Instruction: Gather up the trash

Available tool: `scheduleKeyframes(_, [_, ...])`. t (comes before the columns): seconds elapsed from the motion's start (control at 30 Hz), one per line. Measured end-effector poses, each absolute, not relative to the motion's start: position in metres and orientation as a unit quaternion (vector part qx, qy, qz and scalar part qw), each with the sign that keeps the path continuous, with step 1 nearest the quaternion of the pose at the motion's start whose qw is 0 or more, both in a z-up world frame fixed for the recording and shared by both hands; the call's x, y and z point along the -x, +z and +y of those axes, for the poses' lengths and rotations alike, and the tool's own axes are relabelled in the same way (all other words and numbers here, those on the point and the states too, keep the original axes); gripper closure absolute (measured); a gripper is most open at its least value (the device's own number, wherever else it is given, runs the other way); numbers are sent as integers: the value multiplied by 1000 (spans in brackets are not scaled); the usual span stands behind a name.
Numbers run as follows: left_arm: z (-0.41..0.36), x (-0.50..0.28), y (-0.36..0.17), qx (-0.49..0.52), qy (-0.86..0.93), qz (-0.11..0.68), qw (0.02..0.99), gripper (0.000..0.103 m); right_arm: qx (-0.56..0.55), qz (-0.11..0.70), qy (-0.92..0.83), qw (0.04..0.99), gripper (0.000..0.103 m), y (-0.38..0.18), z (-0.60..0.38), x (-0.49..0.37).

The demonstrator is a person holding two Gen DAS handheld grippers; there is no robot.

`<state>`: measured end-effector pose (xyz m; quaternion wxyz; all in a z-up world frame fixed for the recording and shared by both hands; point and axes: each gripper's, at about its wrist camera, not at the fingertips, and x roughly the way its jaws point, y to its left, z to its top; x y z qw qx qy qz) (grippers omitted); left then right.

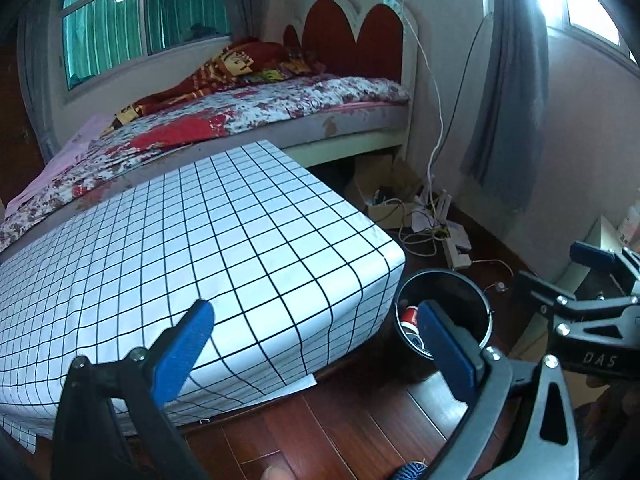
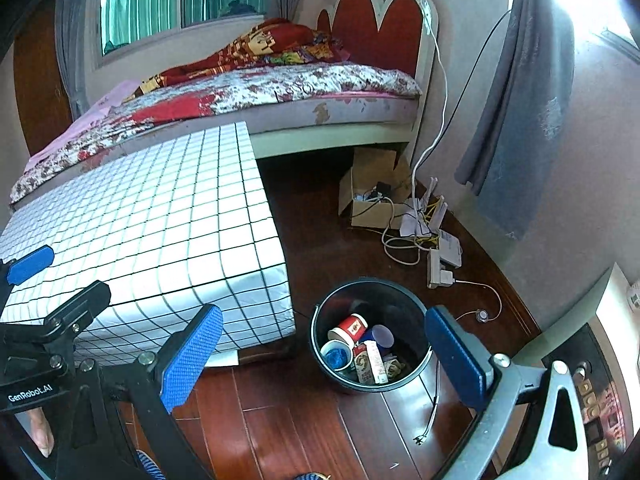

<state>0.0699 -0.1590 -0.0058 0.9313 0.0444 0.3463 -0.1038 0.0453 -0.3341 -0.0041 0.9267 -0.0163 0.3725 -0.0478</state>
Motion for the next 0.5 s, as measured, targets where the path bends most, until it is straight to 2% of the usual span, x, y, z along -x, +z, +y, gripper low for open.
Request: scheduleKeyframes(0.5, [-113, -14, 33, -20, -83, 294, 952, 1, 17, 337, -28, 941, 1, 25, -291, 9])
